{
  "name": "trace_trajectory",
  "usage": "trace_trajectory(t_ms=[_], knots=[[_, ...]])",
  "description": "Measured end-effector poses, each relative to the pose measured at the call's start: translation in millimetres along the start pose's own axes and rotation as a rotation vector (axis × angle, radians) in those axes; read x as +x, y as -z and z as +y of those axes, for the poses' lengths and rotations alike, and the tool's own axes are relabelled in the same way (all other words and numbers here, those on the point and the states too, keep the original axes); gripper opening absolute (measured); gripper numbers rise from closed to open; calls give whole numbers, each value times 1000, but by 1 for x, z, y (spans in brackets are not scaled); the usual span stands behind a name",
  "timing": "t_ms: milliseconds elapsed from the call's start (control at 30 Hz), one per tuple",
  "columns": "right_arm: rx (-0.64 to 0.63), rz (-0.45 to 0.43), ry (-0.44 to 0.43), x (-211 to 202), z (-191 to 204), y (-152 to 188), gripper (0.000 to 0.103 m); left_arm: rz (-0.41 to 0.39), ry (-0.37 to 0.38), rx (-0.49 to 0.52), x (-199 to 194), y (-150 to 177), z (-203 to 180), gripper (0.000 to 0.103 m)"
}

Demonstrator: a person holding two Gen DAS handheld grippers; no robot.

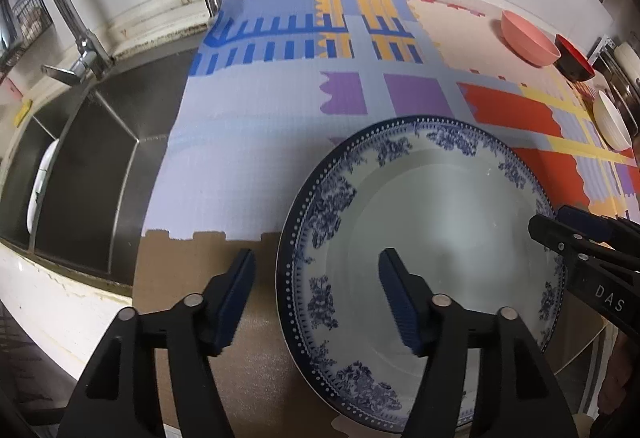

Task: Organize plates and bowls
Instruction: 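Lower the plate onto the lime-green plate and open both grippers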

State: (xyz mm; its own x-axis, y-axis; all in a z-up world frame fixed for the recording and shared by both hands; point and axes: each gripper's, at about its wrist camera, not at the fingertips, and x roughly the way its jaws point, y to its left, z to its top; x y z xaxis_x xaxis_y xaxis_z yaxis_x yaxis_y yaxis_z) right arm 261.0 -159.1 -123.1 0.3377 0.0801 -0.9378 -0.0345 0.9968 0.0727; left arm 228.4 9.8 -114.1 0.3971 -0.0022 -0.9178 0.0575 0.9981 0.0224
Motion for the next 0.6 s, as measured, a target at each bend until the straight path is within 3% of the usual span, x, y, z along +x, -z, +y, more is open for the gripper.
trace_trajectory(t_ms=[300,600], knots=[[3,-35,-3,-14,-15,-3,46,-41,-5,21,-13,-11,-13,70],[52,-105,32,-41,-55,-8,46,-93,37,81,-28,-29,-53,71]])
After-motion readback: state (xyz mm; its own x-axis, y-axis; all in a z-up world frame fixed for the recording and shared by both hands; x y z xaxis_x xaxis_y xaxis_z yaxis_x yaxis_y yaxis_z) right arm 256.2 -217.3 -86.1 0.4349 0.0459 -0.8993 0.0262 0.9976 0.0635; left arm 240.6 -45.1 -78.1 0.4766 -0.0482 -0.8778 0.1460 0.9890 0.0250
